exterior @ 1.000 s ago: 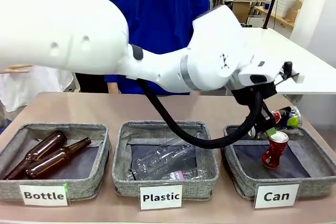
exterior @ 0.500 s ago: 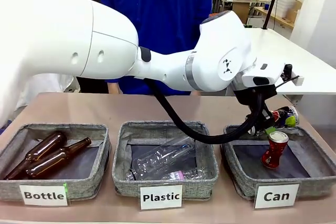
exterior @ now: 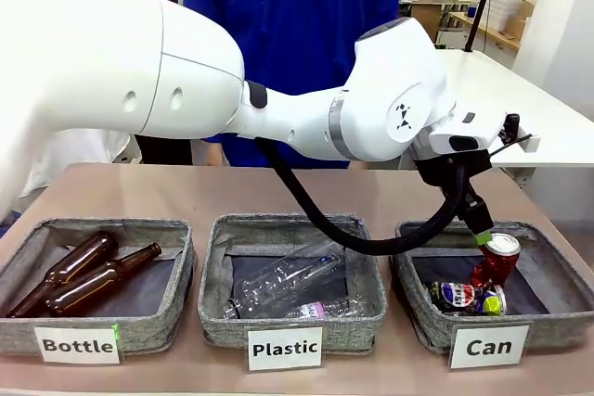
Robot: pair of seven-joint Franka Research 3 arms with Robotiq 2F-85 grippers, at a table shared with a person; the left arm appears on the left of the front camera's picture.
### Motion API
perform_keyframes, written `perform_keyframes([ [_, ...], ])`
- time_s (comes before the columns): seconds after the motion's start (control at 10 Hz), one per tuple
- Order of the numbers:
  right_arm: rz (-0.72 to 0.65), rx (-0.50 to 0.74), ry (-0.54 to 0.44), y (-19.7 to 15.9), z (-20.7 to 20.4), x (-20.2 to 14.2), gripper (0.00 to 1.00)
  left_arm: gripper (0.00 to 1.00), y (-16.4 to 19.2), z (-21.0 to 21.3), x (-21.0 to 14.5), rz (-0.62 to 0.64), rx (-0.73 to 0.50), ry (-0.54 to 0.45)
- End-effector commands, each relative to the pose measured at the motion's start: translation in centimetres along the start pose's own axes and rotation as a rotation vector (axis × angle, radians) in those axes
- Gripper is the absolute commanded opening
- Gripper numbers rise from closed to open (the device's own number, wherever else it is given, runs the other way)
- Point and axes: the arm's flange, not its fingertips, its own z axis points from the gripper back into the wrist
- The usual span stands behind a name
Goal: Sort the can waste into the basket.
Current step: Pick up the can waste from the table and place it in the right Fabric basket.
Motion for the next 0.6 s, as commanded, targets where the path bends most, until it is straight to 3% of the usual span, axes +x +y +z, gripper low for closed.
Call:
perform_keyframes([
  [0.0,-0.017,0.009,-0.005,0.4,-0.4,-0.3,1.0,1.0,-0.4,0.9,-0.4,0.004,-0.002,0.024],
  [0.2,-0.017,0.009,-0.005,0.4,-0.4,-0.3,1.0,1.0,-0.4,1.4,-0.6,0.004,0.01,0.024],
  [0.3,-0.017,0.009,-0.005,0.4,-0.4,-0.3,1.0,1.0,-0.3,2.3,-1.2,0.004,-0.011,0.078],
  [0.5,0.01,0.015,0.034,0.3,-0.7,0.4,1.0,1.0,-0.4,7.3,-4.4,0.058,-0.008,0.12],
])
